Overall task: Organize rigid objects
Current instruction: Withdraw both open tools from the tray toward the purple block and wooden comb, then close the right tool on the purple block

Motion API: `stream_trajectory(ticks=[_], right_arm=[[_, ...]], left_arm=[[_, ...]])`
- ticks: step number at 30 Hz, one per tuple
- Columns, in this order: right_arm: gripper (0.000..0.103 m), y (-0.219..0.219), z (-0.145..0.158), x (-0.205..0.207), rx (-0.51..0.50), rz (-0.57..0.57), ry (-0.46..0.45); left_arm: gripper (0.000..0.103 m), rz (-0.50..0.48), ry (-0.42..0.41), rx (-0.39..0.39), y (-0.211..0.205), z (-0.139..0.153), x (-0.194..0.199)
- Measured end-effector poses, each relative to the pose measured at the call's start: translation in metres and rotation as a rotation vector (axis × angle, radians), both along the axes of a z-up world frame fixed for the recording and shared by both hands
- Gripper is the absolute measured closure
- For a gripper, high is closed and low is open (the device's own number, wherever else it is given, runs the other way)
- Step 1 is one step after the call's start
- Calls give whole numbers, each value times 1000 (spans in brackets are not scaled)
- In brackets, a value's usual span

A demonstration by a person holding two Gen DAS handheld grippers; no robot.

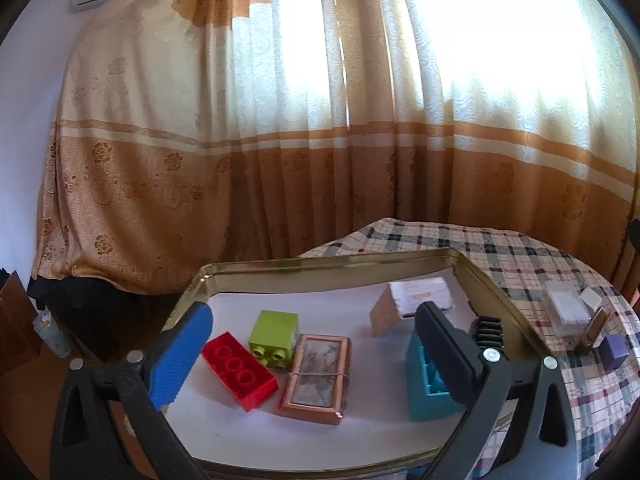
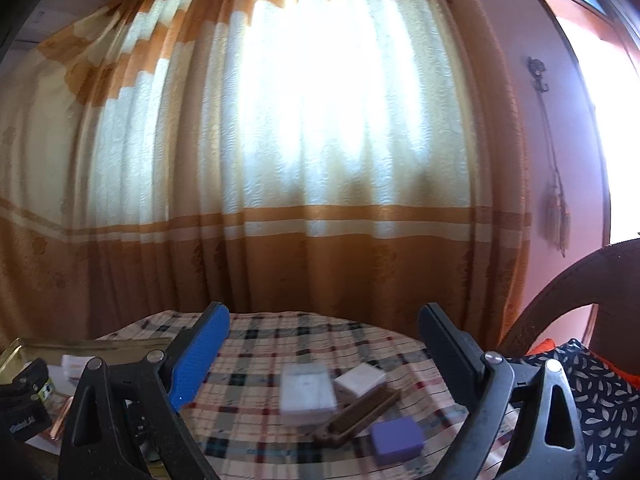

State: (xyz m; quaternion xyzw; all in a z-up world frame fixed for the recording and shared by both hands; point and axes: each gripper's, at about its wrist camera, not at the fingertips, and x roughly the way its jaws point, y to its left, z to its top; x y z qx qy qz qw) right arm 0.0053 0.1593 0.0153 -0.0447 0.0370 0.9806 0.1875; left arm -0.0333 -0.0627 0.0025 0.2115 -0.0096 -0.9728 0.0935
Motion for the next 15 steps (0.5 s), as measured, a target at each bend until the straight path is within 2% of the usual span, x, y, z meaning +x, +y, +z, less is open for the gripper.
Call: stream_trajectory(ticks=[3,10,15], right_arm=[[6,22,-2,0,-69,-49,-4],[6,80,-14,0,-295,-167,-28],[6,107,-22,3,-399,-214,-37]], left_arm=[[0,-32,24,48,6,3,1],[0,-110,36,6,44,4,-2],[0,-168,23,16,65,4,-6]])
